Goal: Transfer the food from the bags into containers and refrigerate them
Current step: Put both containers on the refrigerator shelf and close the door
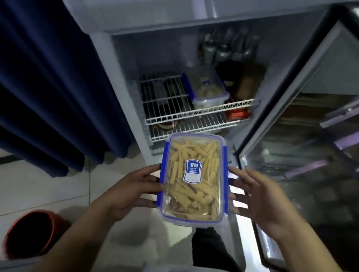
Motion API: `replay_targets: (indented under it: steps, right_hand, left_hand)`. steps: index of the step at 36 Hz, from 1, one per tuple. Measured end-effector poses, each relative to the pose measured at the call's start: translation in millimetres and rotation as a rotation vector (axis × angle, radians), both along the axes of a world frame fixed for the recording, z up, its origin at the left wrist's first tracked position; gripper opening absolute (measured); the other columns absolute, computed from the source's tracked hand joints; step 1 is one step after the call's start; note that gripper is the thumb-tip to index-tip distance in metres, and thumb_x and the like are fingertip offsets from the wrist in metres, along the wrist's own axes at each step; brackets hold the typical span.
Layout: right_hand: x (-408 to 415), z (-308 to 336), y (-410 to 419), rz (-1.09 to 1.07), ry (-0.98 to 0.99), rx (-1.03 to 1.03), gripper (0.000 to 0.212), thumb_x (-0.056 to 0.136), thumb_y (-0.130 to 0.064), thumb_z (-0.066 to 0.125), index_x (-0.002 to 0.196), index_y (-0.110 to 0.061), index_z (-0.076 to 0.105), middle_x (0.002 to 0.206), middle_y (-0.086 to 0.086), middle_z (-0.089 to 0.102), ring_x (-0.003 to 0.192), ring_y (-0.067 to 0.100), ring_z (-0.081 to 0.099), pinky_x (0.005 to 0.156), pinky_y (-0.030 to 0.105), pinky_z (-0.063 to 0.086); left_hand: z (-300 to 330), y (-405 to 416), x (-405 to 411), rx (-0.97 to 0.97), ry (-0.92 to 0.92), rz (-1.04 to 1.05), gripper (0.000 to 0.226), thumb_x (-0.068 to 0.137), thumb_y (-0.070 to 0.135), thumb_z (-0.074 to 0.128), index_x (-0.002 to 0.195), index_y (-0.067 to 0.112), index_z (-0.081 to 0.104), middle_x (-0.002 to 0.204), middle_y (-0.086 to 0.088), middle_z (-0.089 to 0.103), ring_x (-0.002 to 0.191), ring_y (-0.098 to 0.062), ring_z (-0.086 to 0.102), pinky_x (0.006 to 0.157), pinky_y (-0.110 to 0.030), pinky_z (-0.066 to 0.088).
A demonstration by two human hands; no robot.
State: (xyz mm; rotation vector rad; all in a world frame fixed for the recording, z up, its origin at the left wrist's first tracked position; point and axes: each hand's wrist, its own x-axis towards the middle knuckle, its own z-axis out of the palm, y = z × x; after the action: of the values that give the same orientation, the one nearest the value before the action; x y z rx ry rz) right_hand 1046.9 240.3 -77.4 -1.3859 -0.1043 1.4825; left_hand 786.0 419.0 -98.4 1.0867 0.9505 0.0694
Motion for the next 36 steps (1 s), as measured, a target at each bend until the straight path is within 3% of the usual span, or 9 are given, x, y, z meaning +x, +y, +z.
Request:
replay_targets:
  steps: [8,13,22,27,29,32,33,34,36]
  right_hand:
    - [81.2,-15.2,100.9,0.150,0.010,-0.049,0.032,0.091,-0.046,0.056,0.109,-0.029,0.076,0.107,-0.001,0.075,0.082,0.019,0.068,0.073,0.035,0.053]
    - [101.9,-24.6,158.4,0.263,-0.003,-0.056,0.040,0.090,-0.044,0.059,0.122,-0.023,0.069,0.117,0.003,0.072,0.095,0.023,0.065,0.081,0.036,0.052]
    - [102.1,-44.5,232.4,0.342,-0.050,-0.043,0.027,0.089,-0.041,0.060,0.104,-0.020,0.067,0.108,0.002,0.069,0.096,0.023,0.062,0.076,0.036,0.050]
    - [96.5,-47.1,248.8,0.305,-0.050,-0.033,0.029,0.087,-0.038,0.065,0.107,-0.017,0.067,0.106,0.005,0.068,0.093,0.023,0.062,0.073,0.034,0.050]
    - [93.6,-47.0,252.0,0.292,-0.035,-0.025,0.026,0.087,-0.035,0.064,0.106,-0.018,0.066,0.104,0.005,0.066,0.091,0.023,0.062,0.074,0.035,0.049]
    - [91.2,-46.5,256.9,0.278,-0.005,-0.010,0.021,0.086,-0.034,0.063,0.100,-0.019,0.067,0.102,0.007,0.064,0.091,0.025,0.059,0.078,0.038,0.047]
    - [90.8,-46.7,258.1,0.275,0.005,-0.005,0.022,0.085,-0.034,0.063,0.100,-0.018,0.067,0.102,0.007,0.064,0.092,0.026,0.059,0.079,0.038,0.047]
    - [90.9,-47.2,259.5,0.271,0.015,0.000,0.022,0.086,-0.034,0.064,0.101,-0.018,0.067,0.101,0.008,0.064,0.092,0.026,0.059,0.079,0.039,0.047]
    - [91.6,-48.9,262.8,0.268,0.028,0.011,0.023,0.087,-0.034,0.063,0.103,-0.018,0.066,0.101,0.008,0.065,0.093,0.026,0.059,0.077,0.038,0.047]
  left_hand:
    - [-1.0,40.2,73.1,0.027,0.104,0.156,0.053,0.091,0.016,0.071,0.137,0.036,0.053,0.111,-0.004,0.076,0.105,-0.019,0.073,0.086,-0.043,0.058]
    - [-9.6,61.6,93.5,0.058,0.150,0.306,0.049,0.095,0.013,0.066,0.138,0.033,0.053,0.109,0.000,0.077,0.098,-0.016,0.075,0.070,-0.032,0.059]
    - [-18.3,105.3,115.4,0.051,0.178,0.556,0.050,0.095,0.009,0.065,0.139,0.029,0.053,0.114,-0.005,0.074,0.089,-0.017,0.075,0.058,-0.026,0.057]
    - [-16.6,121.4,130.0,0.108,0.118,0.556,0.046,0.092,0.003,0.063,0.124,0.037,0.060,0.099,0.004,0.079,0.085,-0.012,0.076,0.059,-0.023,0.057]
    - [-17.0,122.3,136.3,0.189,0.095,0.500,0.050,0.091,0.002,0.064,0.126,0.037,0.060,0.106,0.007,0.077,0.094,-0.013,0.075,0.071,-0.024,0.059]
    - [-20.7,117.8,140.5,0.419,0.120,0.298,0.066,0.083,0.013,0.080,0.135,0.043,0.052,0.139,0.012,0.054,0.121,-0.001,0.059,0.092,-0.020,0.054]
    - [-23.3,116.7,139.8,0.522,0.200,0.177,0.078,0.078,0.023,0.085,0.142,0.044,0.046,0.155,0.007,0.034,0.139,-0.008,0.043,0.109,-0.031,0.045]
    - [-27.2,115.8,138.4,0.625,0.301,0.028,0.090,0.074,0.034,0.088,0.147,0.048,0.038,0.164,0.009,0.012,0.150,-0.017,0.021,0.122,-0.043,0.027]
    - [-34.9,113.8,136.0,0.798,0.438,-0.175,0.098,0.072,0.043,0.087,0.148,0.053,0.026,0.167,0.007,-0.014,0.151,-0.019,-0.008,0.123,-0.052,0.001]
